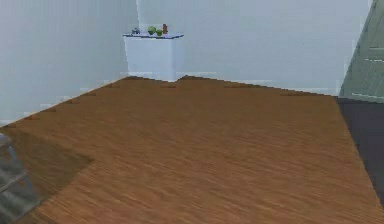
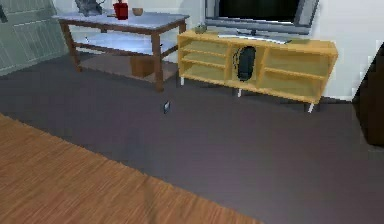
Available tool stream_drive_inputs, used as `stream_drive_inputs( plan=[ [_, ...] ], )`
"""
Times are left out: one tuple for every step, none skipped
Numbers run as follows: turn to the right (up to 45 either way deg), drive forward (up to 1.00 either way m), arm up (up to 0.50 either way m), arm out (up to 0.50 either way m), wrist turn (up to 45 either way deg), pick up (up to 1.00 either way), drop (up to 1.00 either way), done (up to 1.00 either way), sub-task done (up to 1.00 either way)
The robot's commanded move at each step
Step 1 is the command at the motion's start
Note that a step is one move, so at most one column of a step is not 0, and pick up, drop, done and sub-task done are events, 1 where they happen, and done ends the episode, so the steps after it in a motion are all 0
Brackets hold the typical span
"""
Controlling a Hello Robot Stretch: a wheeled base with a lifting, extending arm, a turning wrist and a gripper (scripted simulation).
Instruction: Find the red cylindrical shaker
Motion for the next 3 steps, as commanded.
stream_drive_inputs(
  plan=[
    [0.0,1.0,0.0,0.0,0.0,0.0,0.0,0.0,0.0],
    [0.0,1.0,0.0,0.0,0.0,0.0,0.0,0.0,0.0],
    [0.0,1.0,0.0,0.0,0.0,0.0,0.0,0.0,0.0]
  ],
)
